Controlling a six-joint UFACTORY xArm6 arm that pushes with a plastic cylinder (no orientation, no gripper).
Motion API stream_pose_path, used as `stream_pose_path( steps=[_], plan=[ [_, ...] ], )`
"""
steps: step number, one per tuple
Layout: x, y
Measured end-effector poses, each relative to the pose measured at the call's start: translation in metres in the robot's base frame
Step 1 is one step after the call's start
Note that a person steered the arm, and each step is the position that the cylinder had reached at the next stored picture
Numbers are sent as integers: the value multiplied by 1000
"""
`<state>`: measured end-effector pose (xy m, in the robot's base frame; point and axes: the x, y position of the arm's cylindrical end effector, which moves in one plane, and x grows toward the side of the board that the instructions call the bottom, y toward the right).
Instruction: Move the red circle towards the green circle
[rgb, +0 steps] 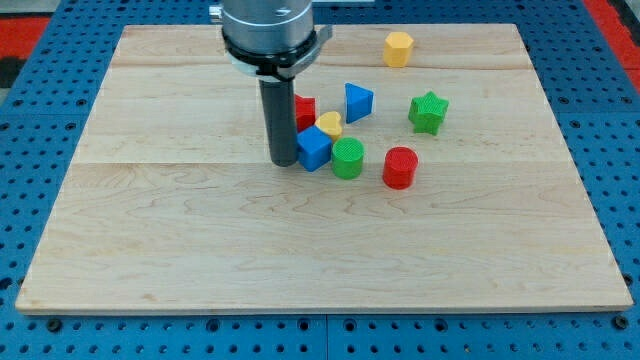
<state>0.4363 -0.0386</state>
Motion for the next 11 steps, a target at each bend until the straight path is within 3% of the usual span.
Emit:
stream_pose_path(
  steps=[2,4,5,6,7,9,10,11],
  plan=[
    [40,30],
    [28,149],
    [60,174],
    [72,235],
    [54,275],
    [45,227],
    [7,227],
    [-6,226]
  ],
)
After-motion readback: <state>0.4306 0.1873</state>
